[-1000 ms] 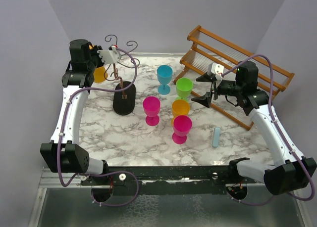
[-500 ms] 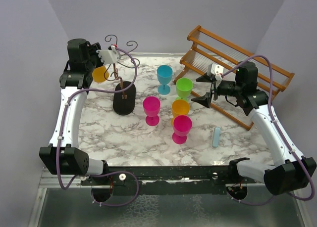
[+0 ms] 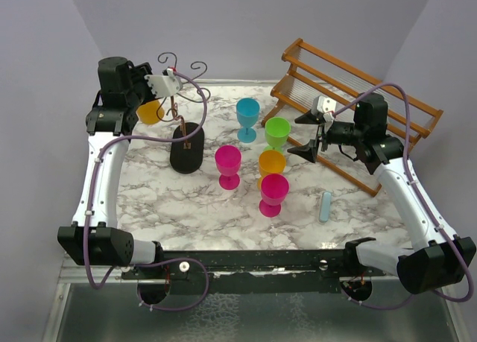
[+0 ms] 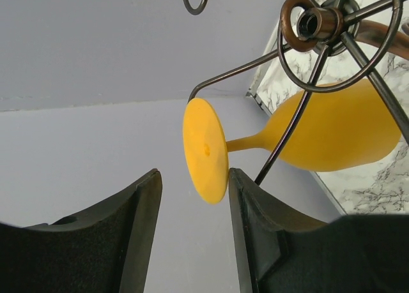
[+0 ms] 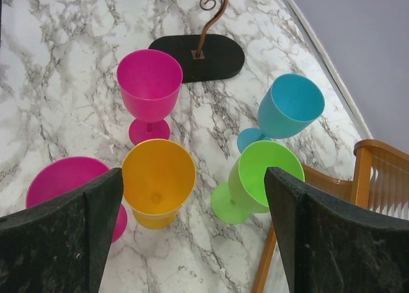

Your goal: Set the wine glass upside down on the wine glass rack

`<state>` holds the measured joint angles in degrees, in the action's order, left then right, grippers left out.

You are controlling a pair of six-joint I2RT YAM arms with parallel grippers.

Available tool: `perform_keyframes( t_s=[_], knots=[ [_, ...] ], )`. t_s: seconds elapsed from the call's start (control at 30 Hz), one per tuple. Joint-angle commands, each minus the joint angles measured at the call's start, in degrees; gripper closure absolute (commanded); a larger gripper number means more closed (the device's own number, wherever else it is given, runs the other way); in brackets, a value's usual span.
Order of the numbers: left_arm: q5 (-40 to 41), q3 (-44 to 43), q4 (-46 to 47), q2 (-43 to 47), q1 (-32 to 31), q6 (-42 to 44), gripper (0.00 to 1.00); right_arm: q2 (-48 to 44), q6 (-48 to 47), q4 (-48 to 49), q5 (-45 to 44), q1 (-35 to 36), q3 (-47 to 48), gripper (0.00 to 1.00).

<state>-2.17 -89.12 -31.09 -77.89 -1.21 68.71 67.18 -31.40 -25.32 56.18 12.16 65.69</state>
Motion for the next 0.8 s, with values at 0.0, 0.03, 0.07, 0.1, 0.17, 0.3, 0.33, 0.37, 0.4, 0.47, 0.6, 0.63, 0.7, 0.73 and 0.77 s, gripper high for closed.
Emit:
perform_keyframes(
  t_s=[0.0,0.03,0.07,0.1,0.17,0.3,0.33,0.37,0.4,0.47,0.6,0.63,0.7,0.73,0.77],
  knots=[
    [-4.3,-2.9,-2.0,2.0,-0.1,-1.4,0.51,0.1,-0.8,1.3,-1.0,-0.1,-0.5,0.09],
    [-4.8,-3.4,-2.5,2.1,-0.1,-1.9,0.51,0.2,-0.8,1.2,-1.1,-0.1,-0.4,0.09],
    [-5.5,-3.8,-2.8,2.2,-0.1,-2.6,0.5,0.4,-0.8,1.0,-1.1,-0.1,-0.3,0.09],
    [-6.2,-4.4,-3.3,2.2,-0.1,-3.7,0.5,0.5,-0.9,0.3,-1.0,-0.1,0.1,0.09],
    [-8.0,-5.9,-4.2,2.3,-0.1,-5.8,0.5,1.3,-2.2,-2.6,-0.5,0.0,2.0,0.09],
    [-13.3,-8.6,-3.3,2.8,-0.1,-14.6,0.45,3.5,-4.6,-10.0,0.4,0.0,6.0,0.1],
    [-15.0,-8.9,-2.6,3.0,-0.1,-17.4,0.42,3.9,-5.1,-11.8,0.3,0.2,7.0,0.1],
    [-16.7,-9.0,-2.1,3.3,-0.1,-20.6,0.35,4.3,-5.7,-13.6,-0.1,0.5,7.8,0.1],
    [-18.2,-9.0,-1.3,3.5,-0.1,-24.0,0.26,4.8,-6.3,-15.4,-0.9,0.9,8.9,0.11],
    [-20.6,-8.8,0.3,4.0,-0.1,-31.2,0.22,5.8,-7.2,-18.9,-2.4,2.0,10.8,0.12],
    [-21.2,-7.6,3.1,5.2,-0.1,-44.4,0.13,7.0,-6.4,-22.0,-8.4,5.7,12.3,0.15],
    [-20.3,-7.4,3.4,5.5,-0.1,-47.2,0.07,7.4,-5.5,-21.7,-10.5,6.7,12.3,0.16],
    [-18.3,-6.7,3.9,6.0,-0.1,-52.2,0.01,8.4,-3.0,-20.6,-15.2,8.5,12.3,0.19],
    [-18.2,-6.5,3.7,6.3,-0.1,-53.3,0.01,9.1,-1.3,-20.0,-17.6,9.2,12.4,0.22],
    [-18.2,-6.2,3.4,6.5,-0.1,-54.1,0.01,9.9,0.1,-19.7,-19.9,9.9,12.7,0.24]
  ],
)
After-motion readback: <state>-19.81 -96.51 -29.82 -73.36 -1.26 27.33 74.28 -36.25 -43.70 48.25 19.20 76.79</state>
